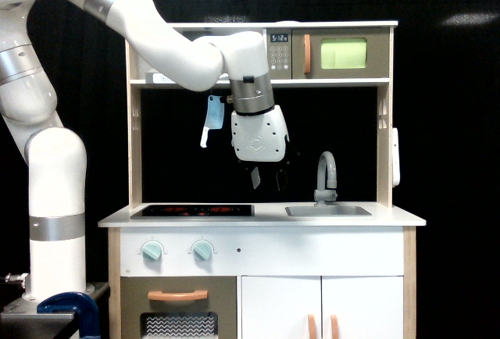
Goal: Open the oven door
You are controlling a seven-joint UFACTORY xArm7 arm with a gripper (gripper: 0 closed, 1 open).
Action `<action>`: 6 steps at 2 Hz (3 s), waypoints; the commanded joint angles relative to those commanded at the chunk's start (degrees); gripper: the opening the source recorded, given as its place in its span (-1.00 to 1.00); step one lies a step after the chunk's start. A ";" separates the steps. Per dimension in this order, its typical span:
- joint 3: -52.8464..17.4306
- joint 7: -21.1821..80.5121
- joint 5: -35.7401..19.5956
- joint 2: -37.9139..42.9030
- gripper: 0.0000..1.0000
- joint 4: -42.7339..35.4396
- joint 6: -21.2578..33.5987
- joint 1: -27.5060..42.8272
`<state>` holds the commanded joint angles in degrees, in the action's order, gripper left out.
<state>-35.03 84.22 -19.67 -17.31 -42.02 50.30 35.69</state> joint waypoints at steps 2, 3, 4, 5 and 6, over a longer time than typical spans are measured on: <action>-5.40 34.82 -29.42 21.91 1.00 -18.66 25.12 -4.85; -3.32 38.35 -33.14 24.42 1.00 -20.78 31.22 -8.93; -0.85 39.31 -34.06 25.80 1.00 -22.89 34.65 -11.92; 3.58 30.32 -33.44 23.74 1.00 -29.90 37.05 -13.19; 9.40 17.12 -34.08 22.79 1.00 -40.72 38.87 -12.53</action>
<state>-25.63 101.34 -53.75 5.48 -82.74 89.17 23.16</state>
